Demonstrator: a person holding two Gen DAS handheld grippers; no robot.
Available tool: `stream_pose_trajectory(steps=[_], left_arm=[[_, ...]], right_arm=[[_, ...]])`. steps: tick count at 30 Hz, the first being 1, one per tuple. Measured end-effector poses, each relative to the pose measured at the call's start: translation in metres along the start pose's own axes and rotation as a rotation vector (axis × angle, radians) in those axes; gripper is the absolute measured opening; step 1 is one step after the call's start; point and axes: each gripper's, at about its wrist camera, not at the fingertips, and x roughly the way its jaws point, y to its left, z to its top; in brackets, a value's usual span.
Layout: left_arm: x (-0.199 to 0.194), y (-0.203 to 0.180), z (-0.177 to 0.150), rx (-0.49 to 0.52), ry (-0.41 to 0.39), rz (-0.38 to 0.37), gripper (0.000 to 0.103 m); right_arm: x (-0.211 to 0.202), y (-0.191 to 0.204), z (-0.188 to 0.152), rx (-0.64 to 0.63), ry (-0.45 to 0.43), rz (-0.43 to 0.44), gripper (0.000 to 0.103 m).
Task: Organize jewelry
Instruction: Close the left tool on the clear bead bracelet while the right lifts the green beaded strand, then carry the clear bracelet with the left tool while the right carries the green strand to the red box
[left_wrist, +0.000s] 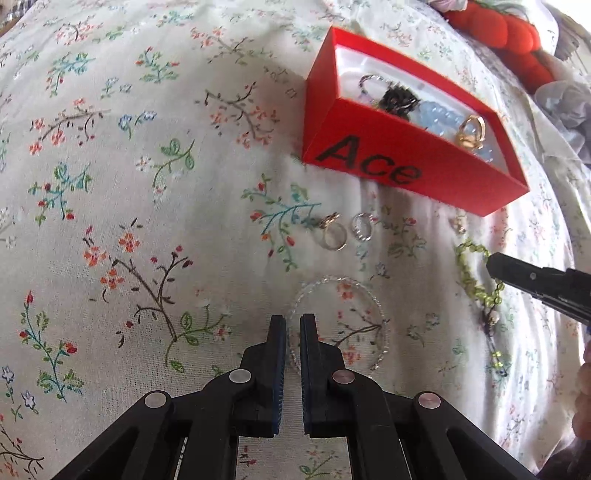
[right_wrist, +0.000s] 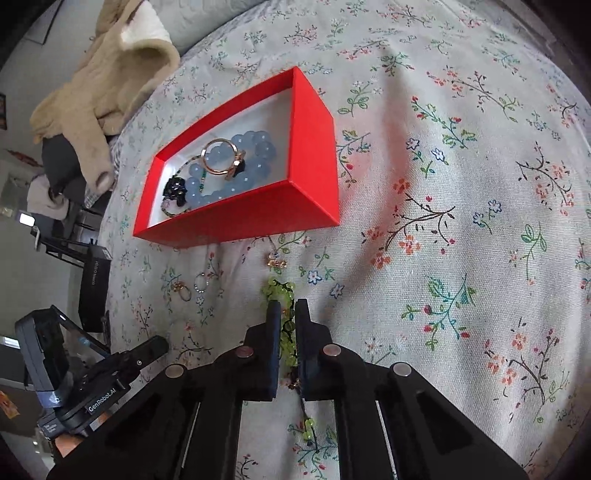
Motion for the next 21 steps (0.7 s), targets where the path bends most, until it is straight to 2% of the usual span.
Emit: stream_pose_trajectory(steps=[7, 12, 15, 16, 18, 19, 21], left_arm=[[-0.017, -0.008, -0.001, 0.012, -0.042, -0.037, 0.002], [-0.02, -0.01, -0.003, 0.018, -0.045, -0.045, 0.002], [-0.018, -0.009, -0.002, 0.013, -0.04, -0.043, 0.002], [-0.017, -0.007, -0.002, 0.008, -0.036, -0.042, 0.002], [-0.014, -0.005, -0.003, -0.003, -0.034, -0.026, 0.002], [-0.012, -0.004, -0.003, -0.005, -0.028, -0.016, 0.002], [-0.008, -0.002, -0.003, -0.007, -0.016, -0.006, 0.002]], right_arm=[[-0.029, 0.023, -0.016, -0.071, -0.048, 0.062, 0.005], [-0.051, 0.031, -0.024, -0.095, -0.077, 0.122, 0.005], [-0.059, 0.029, -0.023, -0.074, -0.078, 0.206, 0.005], [-0.06, 0.027, -0.022, -0.083, -0.093, 0.193, 0.005], [-0.046, 0.019, -0.017, -0.128, -0.116, -0.09, 0.005], [-0.034, 0.009, -0.015, -0.101, -0.08, -0.152, 0.005], [-0.016, -0.012, -0.014, -0.002, 0.011, -0.114, 0.005]])
